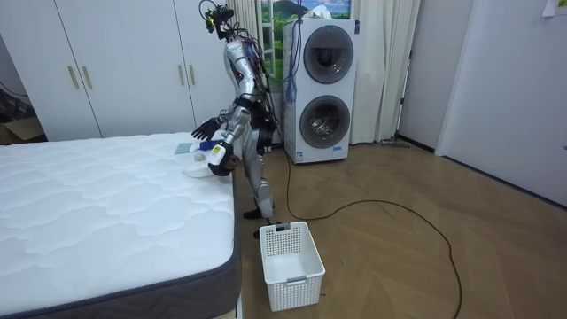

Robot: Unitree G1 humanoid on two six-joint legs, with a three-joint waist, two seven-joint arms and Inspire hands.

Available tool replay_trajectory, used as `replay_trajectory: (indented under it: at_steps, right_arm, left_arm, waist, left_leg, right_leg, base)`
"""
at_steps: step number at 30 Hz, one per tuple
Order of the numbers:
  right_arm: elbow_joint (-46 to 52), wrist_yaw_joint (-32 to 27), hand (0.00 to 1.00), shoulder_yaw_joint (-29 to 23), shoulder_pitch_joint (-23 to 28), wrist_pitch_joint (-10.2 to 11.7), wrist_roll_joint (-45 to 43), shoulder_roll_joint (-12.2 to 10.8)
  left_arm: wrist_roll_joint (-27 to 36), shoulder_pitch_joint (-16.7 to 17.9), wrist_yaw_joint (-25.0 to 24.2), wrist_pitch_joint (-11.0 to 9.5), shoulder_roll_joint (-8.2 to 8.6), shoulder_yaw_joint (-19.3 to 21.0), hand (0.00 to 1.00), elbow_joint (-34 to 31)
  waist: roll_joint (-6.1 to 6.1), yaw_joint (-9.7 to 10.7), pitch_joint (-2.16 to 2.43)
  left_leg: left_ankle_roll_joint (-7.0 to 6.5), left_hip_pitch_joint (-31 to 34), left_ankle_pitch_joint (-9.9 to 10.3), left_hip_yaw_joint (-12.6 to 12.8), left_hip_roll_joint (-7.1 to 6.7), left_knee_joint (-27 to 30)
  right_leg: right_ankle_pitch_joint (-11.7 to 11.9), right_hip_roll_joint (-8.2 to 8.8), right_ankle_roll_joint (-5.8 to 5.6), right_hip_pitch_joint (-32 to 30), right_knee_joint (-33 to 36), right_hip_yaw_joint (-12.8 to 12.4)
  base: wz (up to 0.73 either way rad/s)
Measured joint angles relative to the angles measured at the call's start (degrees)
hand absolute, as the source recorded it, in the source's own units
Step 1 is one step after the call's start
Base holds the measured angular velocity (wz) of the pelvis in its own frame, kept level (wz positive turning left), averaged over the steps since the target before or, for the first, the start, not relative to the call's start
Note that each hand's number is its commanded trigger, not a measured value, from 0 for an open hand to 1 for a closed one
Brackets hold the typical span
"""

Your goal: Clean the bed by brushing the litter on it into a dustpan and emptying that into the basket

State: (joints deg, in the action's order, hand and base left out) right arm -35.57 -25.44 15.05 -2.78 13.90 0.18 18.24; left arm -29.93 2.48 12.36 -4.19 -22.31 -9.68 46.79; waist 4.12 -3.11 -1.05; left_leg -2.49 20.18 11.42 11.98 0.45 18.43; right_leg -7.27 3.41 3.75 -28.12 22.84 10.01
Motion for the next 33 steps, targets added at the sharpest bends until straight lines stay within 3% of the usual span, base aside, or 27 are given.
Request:
replay_trajectory:
  at_steps: [11, 31, 32, 33]
  right_arm:
    - [-2.7, 0.1, 0.0, 0.0, 2.5, 0.0, -1.1, 0.0]
    - [-8.7, 0.6, 0.0, 0.4, 4.1, -0.3, -13.0, 0.0]
    - [-8.9, 0.6, 0.34, 0.3, 4.1, -0.4, -14.2, 0.0]
    - [-9.1, 0.6, 0.9, 0.3, 4.1, -0.8, -14.8, 0.0]
  left_arm:
    - [0.0, 0.1, 0.9, 0.0, 0.04, 0.0, 1.0, -0.1]
    - [-0.1, 1.8, 3.0, 0.2, 0.05, -0.4, 1.0, -0.1]
    - [-0.1, 1.8, 3.0, 0.4, 0.06, -0.6, 1.0, -0.1]
    - [-0.2, 1.8, 3.0, 0.5, 0.06, -0.8, 1.0, -0.1]
  waist:
    - [-0.04, 1.3, -0.03]
    - [0.0, 1.5, 0.02]
    - [-0.01, 1.5, 0.04]
    - [0.0, 1.4, 0.04]
  left_leg:
    - [-0.03, 0.0, 0.0, 0.3, -0.28, 0.0]
    - [-0.05, -0.6, 0.0, 0.2, 0.02, -0.8]
    - [-0.05, -0.9, 0.0, 0.3, 0.03, -0.9]
    - [-0.05, -1.0, 0.0, 0.3, 0.07, -1.0]
  right_leg:
    - [-0.2, 0.39, -0.11, -0.4, 0.4, -0.2]
    - [0.4, -0.14, -0.27, 1.0, -1.4, 0.4]
    - [0.4, -0.15, -0.3, 1.4, -1.8, 0.5]
    - [0.4, -0.18, -0.34, 1.6, -2.3, 0.6]
  base:
    - [0.0]
    - [0.0]
    - [0.0]
    - [0.0]
